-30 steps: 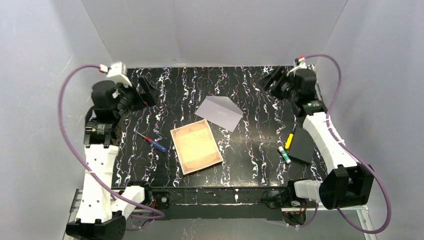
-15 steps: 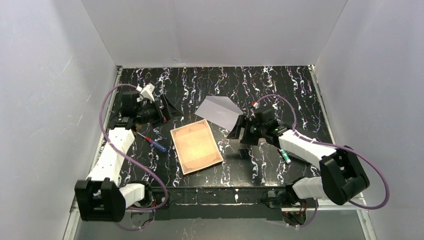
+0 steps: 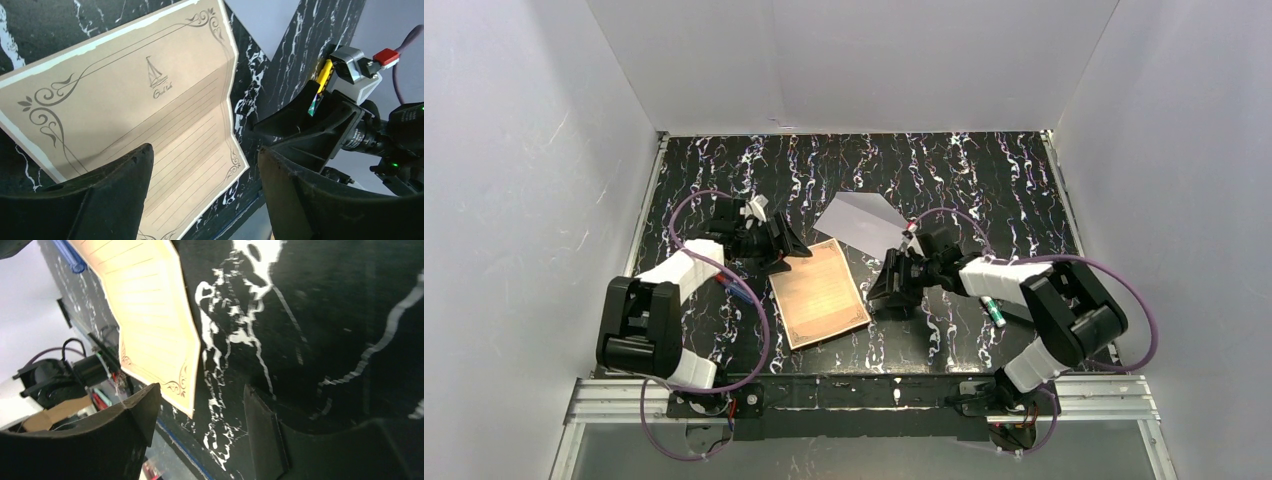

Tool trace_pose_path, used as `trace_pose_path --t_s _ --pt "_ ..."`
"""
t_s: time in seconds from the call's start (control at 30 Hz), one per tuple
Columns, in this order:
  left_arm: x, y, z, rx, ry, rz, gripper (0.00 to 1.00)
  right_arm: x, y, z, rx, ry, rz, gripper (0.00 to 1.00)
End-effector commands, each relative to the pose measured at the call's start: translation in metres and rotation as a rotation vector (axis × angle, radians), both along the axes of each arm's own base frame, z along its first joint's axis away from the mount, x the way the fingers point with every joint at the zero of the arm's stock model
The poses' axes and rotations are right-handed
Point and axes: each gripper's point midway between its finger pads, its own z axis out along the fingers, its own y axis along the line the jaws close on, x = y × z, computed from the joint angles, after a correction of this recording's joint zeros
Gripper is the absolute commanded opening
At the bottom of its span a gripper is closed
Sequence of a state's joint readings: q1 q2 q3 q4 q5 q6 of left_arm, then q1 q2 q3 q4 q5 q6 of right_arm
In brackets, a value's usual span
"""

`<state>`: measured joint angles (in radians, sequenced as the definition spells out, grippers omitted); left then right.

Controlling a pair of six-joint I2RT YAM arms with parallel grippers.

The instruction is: Place the letter into the envelope and seal it

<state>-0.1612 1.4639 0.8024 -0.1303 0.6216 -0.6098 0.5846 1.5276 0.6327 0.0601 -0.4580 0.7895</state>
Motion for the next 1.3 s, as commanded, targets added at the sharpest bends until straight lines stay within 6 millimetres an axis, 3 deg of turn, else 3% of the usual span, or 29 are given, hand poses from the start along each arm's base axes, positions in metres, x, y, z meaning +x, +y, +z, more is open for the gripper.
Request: trace_pose_path --t_s 0.0,0.17,0.3,0.6,0.77,0.83,1.0,1.2,1.27 --pt "-0.009 0.005 -0.018 0.049 0.02 -0.003 0.72 -0.019 0.01 -0.012 -0.001 0.07 0.112 0.7" --pt "-0.021 0.022 -0.049 0.15 0.096 0.063 0.73 -0.037 0.011 -0.025 -0.062 0.158 0.152 0.65" --pt "-0.026 0.027 -0.059 0.176 0.145 0.103 0.73 -0.048 0.007 -0.033 -0.084 0.23 0.167 0.53" --pt "-0.033 0.03 -0.055 0.184 0.144 0.111 0.77 -0.037 0.008 -0.03 -0.109 0.149 0.214 0.12" --pt "-0.037 0.027 -0.051 0.161 0.148 0.107 0.78 -0.025 -0.007 -0.037 -0.239 0.075 0.24 0.04" --pt "-0.039 0.026 -0.048 0.153 0.144 0.103 0.78 -0.02 -0.005 -0.033 -0.238 0.045 0.256 0.09" --pt "-0.042 0.026 -0.049 0.144 0.153 0.104 0.75 -0.016 0.0 -0.019 -0.17 0.022 0.138 0.42" --pt "-0.045 0.023 -0.053 0.123 0.179 0.125 0.7 0.0 0.004 0.021 0.044 -0.069 -0.177 0.66" --pt "-0.044 0.023 -0.053 0.12 0.178 0.128 0.69 -0.003 0.004 0.02 0.086 -0.039 -0.223 0.69"
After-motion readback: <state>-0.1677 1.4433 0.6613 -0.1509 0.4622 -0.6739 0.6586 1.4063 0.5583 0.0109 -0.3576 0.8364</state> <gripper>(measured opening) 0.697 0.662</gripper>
